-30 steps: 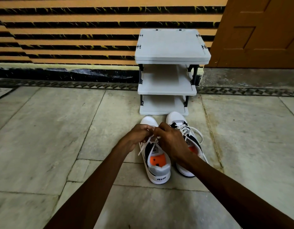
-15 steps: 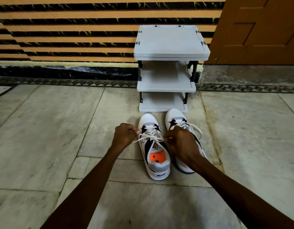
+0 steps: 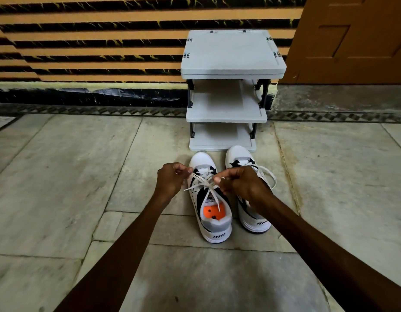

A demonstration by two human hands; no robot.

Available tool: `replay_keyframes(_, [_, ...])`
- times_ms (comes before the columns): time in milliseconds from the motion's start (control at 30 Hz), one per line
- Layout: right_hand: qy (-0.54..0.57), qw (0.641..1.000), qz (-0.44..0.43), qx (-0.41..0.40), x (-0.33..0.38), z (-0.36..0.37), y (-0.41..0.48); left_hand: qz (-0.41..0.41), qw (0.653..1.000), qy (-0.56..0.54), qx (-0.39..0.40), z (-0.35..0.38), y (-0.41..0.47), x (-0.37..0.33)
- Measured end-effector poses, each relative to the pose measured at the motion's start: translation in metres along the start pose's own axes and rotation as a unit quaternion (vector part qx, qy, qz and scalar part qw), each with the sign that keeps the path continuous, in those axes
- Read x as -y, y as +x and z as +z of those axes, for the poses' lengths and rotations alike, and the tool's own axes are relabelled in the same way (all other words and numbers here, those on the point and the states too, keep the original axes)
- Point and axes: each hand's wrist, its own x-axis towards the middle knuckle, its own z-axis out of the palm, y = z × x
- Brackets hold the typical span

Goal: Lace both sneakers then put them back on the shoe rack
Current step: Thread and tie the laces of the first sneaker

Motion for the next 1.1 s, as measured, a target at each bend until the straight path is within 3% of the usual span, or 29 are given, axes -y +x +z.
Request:
replay_keyframes(267, [0.03, 0.998, -0.003, -0.053, 0.004, 0.008, 0.01, 0.003, 0.992, 0.126, 0.01, 0.005, 0.005, -0.002])
replay_keyframes(467, [0.114, 0.993, 0.021, 0.015, 0.002, 0.002, 0.011, 0.015, 0.998, 0.064, 0.022, 0.005, 0.003, -0.004])
replay_keyframes(633, [0.138, 0.99, 0.031, 0.012, 0.001, 0.003, 0.012, -0.072, 0.988, -0.124, 0.051, 0.005, 0.003, -0.003])
replay_keyframes(733, [0.164, 0.986, 0.038, -0.009, 0.0, 0.005, 0.012, -0.094, 0.976, -0.18, 0.071, 0.003, 0.005, -0.001])
replay_keyframes(900, [0.136, 0.989, 0.063, 0.008, 0.002, 0.009, 0.012, -0.1, 0.98, -0.164, 0.042, 0.007, 0.003, -0.003])
replay_keyframes(1100, [0.084, 0.995, 0.052, 0.002, -0.001, 0.017, 0.008, -0.142, 0.952, -0.258, 0.082, 0.018, -0.007, -0.02])
